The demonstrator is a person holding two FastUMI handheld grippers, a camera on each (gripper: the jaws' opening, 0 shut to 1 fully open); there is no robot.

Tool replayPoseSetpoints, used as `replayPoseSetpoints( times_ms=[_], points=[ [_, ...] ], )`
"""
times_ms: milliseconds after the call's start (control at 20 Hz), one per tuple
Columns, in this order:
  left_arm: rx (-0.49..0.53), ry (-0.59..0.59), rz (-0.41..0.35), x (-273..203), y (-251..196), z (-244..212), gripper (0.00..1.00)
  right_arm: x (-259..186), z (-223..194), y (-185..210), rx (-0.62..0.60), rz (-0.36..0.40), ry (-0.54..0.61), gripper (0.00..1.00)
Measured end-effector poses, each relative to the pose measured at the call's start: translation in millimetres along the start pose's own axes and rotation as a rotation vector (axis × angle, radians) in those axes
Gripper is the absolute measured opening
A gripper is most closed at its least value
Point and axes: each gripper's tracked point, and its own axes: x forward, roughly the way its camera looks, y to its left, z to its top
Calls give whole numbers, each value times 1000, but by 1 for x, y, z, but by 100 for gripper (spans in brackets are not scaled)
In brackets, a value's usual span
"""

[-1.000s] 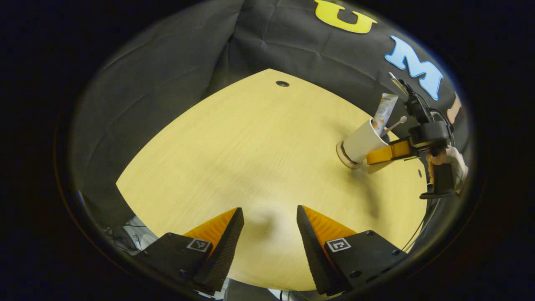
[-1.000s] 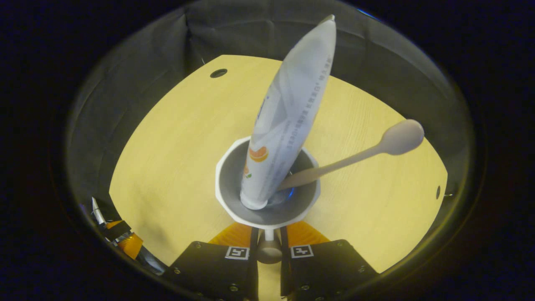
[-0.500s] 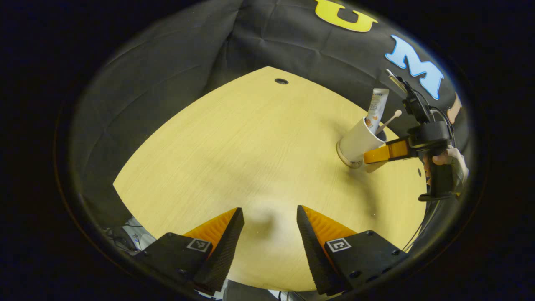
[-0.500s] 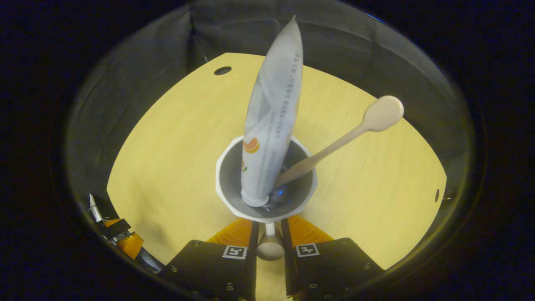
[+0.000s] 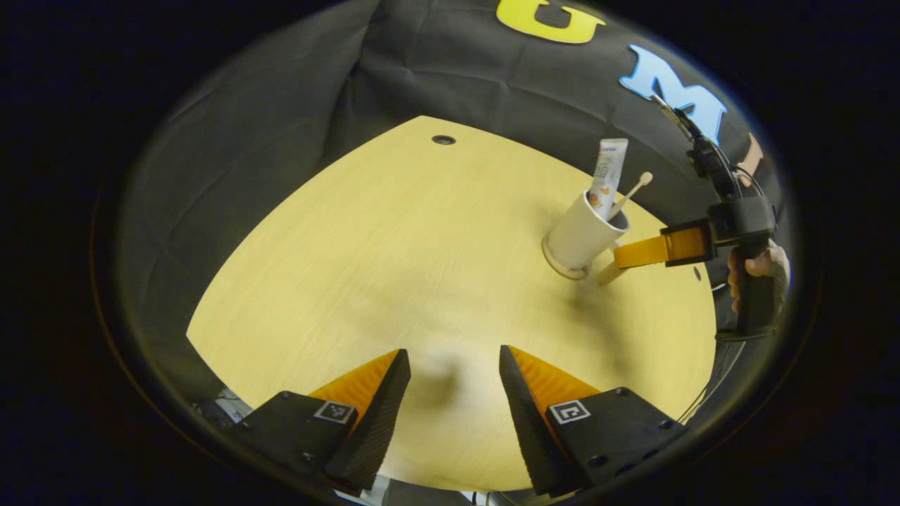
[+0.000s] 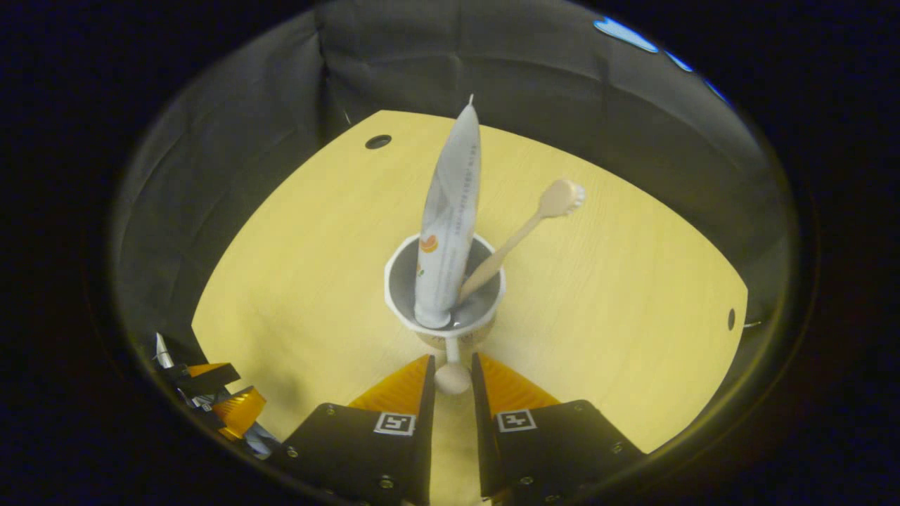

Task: Put the toothbrush and toothpaste on the desktop into the cup, then pick up the cup and place it on the coaster on the desktop.

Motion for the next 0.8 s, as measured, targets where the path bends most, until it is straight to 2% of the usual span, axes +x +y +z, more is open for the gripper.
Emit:
replayPoseSetpoints(
  times_ms=[100,150,200,250,350,450,500,800],
  points=[
    [39,-2,-18,1,-11,2,87,-11,-5,0,41,13,-20,27],
    [61,-3,-27,2,-16,3,82,-16,-8,-1,60,16,-28,26],
    [83,-5,-36,2,-22,4,82,-21,-12,-4,75,11,-35,22],
    [104,-6,-45,4,-27,6,84,-25,-16,-9,87,2,-43,25],
    [136,-8,-65,9,-39,7,82,-33,-25,-16,113,-14,-56,25],
    [165,-5,-86,4,-48,8,84,-40,-33,-27,144,-31,-67,25],
    [183,-5,-97,2,-53,7,82,-42,-40,-33,158,-42,-70,25],
    [302,-23,-163,2,-96,17,84,-71,-75,-71,256,-116,-122,25]
  ],
)
